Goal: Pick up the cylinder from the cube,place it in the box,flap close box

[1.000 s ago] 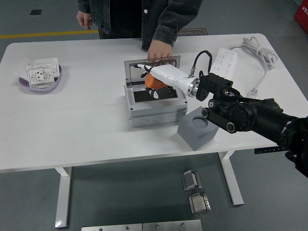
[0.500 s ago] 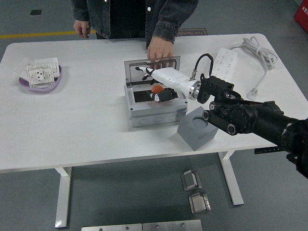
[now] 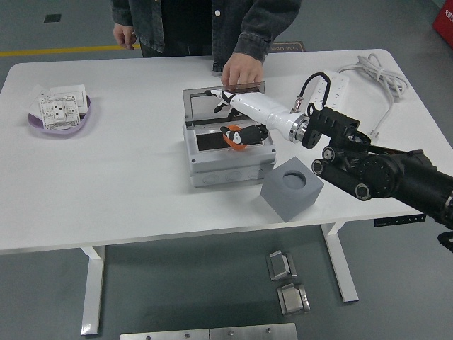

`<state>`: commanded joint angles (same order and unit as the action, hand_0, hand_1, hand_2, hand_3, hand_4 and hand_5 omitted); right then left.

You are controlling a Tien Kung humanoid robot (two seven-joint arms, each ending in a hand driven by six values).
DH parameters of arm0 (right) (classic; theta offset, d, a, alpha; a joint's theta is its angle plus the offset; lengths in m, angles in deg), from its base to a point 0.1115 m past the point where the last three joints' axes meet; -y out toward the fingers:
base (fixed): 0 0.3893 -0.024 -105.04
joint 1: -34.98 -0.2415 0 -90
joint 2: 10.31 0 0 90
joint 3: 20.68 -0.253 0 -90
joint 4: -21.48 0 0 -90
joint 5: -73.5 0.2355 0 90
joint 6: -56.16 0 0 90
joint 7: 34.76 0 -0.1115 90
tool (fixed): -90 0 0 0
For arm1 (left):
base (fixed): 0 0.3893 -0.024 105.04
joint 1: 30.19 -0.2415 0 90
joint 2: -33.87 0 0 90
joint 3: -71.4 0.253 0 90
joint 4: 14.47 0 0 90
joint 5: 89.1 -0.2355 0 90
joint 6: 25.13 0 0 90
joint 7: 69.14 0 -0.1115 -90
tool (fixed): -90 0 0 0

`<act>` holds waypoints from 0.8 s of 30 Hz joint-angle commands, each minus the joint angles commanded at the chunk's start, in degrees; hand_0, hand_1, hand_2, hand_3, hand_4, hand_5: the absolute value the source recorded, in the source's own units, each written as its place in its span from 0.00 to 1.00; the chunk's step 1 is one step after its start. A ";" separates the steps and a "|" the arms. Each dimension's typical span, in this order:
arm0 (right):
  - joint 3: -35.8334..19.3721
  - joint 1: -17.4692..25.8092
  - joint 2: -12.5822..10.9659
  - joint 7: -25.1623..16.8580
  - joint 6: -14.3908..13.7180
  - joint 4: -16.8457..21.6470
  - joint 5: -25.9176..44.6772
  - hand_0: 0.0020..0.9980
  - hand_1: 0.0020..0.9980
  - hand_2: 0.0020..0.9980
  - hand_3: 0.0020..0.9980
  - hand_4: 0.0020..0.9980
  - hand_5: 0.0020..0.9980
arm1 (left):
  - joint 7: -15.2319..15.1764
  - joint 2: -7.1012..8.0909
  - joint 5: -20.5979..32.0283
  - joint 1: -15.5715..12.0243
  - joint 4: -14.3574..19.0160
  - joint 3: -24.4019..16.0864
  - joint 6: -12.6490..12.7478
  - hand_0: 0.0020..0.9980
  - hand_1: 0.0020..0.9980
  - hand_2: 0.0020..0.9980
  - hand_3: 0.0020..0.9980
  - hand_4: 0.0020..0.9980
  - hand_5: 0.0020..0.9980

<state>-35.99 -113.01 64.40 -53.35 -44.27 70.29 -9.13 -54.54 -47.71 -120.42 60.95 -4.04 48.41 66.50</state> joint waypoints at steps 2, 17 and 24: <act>-2.23 0.31 -1.51 0.62 0.52 2.86 -1.26 0.61 0.56 0.75 1.00 0.73 0.18 | -0.07 -0.03 0.35 -0.09 0.01 0.17 0.05 0.69 0.72 0.56 0.69 0.55 0.21; -10.48 -5.15 -1.61 3.20 4.73 4.09 -1.74 0.62 0.55 0.76 1.00 0.80 0.30 | 0.09 0.39 0.61 -0.11 0.17 -0.11 0.15 0.68 0.72 0.56 0.68 0.54 0.20; -6.49 -9.39 2.49 4.50 8.08 -5.04 1.16 0.66 0.66 0.77 1.00 0.88 0.45 | 0.27 0.74 0.16 0.32 0.21 -0.47 0.10 0.68 0.72 0.56 0.67 0.51 0.18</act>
<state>-42.48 -122.40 66.89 -48.84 -36.19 65.25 -7.97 -54.27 -46.98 -120.26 61.27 -3.82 47.94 66.60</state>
